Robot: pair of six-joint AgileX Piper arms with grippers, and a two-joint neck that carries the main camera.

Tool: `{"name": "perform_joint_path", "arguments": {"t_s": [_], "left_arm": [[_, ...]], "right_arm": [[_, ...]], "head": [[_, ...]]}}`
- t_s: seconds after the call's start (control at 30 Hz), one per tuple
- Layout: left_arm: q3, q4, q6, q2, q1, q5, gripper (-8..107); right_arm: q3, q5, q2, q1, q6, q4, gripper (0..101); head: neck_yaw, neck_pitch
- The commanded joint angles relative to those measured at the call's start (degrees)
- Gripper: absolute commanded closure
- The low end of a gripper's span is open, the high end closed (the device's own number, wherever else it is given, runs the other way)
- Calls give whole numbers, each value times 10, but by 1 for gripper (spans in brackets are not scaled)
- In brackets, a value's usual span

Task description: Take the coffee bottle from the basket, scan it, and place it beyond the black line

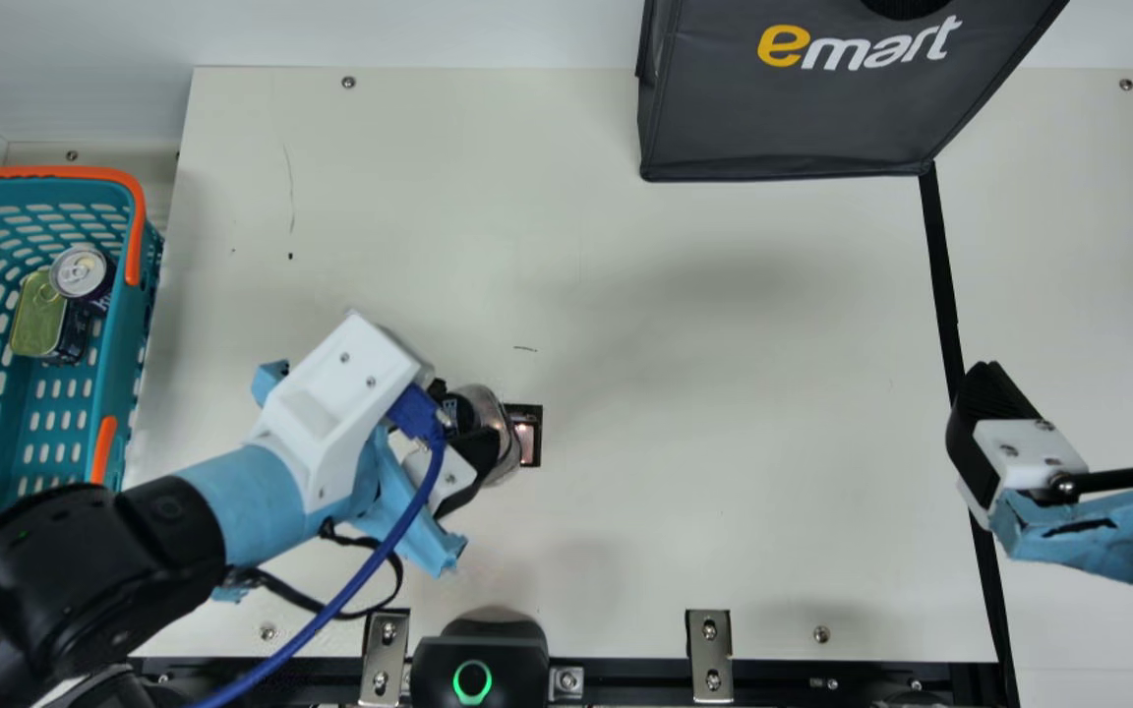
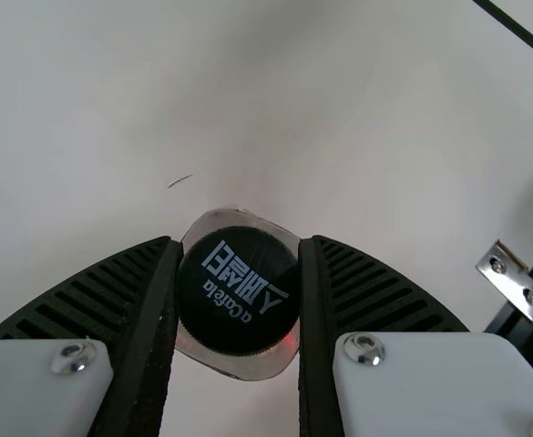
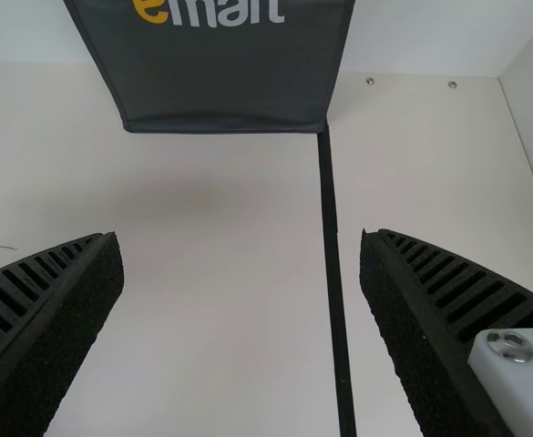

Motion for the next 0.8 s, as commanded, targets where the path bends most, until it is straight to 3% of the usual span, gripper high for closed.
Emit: {"name": "perform_joint_path", "arguments": {"t_s": [0.0,0.77], "left_arm": [[4,-7,15,-6,-1,2,89],[46,-111,149,-50,21,19,89]], "right_arm": [[0,0,0,0,0,0,10],[0,0,0,0,0,0,10]], "head": [[1,-15],[1,-15]]}}
